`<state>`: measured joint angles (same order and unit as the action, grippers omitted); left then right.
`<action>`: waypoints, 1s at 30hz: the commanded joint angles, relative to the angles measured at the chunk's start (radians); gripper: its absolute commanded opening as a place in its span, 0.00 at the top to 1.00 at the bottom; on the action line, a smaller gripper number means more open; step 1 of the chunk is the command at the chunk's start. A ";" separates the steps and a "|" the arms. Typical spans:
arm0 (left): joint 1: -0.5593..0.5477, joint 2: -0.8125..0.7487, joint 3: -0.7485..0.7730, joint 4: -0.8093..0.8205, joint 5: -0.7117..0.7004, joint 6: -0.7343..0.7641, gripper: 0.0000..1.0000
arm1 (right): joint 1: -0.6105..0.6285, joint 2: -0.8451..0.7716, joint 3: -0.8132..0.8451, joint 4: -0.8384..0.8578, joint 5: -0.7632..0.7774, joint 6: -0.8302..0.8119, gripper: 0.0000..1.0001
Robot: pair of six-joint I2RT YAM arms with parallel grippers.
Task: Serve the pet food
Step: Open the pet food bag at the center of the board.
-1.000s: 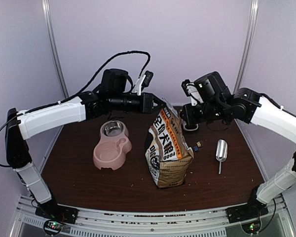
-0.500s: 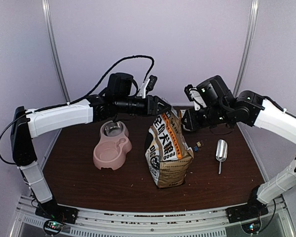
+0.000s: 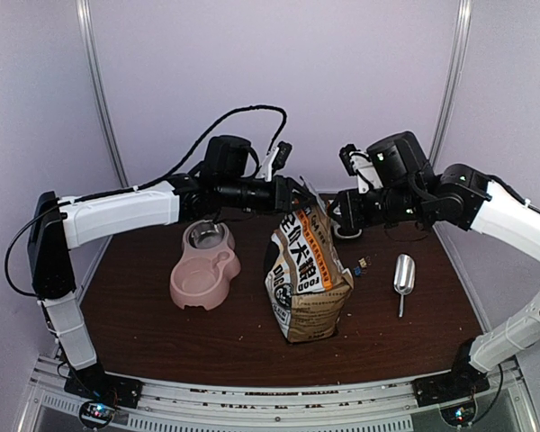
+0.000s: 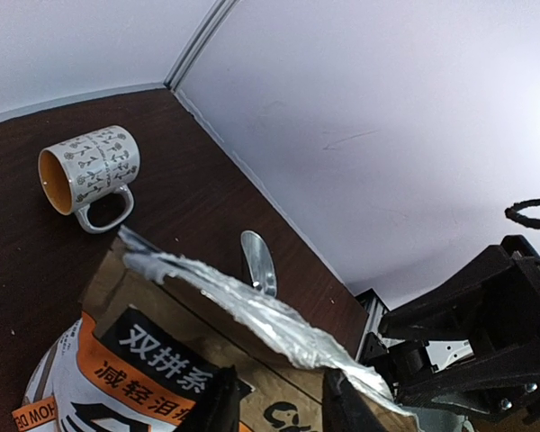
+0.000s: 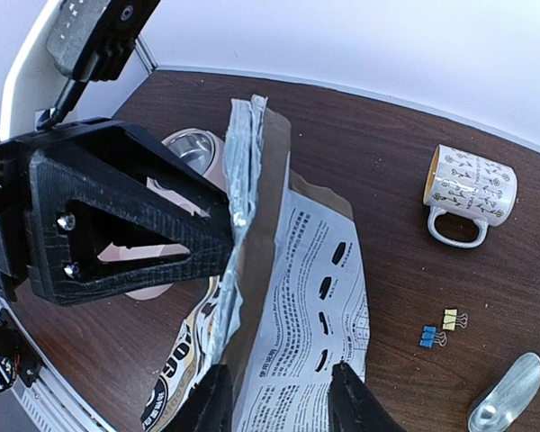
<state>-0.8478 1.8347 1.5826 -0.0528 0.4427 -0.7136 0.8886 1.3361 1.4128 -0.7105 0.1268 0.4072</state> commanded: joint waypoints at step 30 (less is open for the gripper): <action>0.004 -0.024 0.038 0.044 -0.030 0.017 0.71 | 0.003 0.146 0.142 -0.052 0.098 -0.036 0.88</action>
<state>-0.8478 1.8347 1.5936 -0.0540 0.4362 -0.7189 0.8906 1.4662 1.5345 -0.7040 0.1604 0.3656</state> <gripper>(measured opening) 0.285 0.130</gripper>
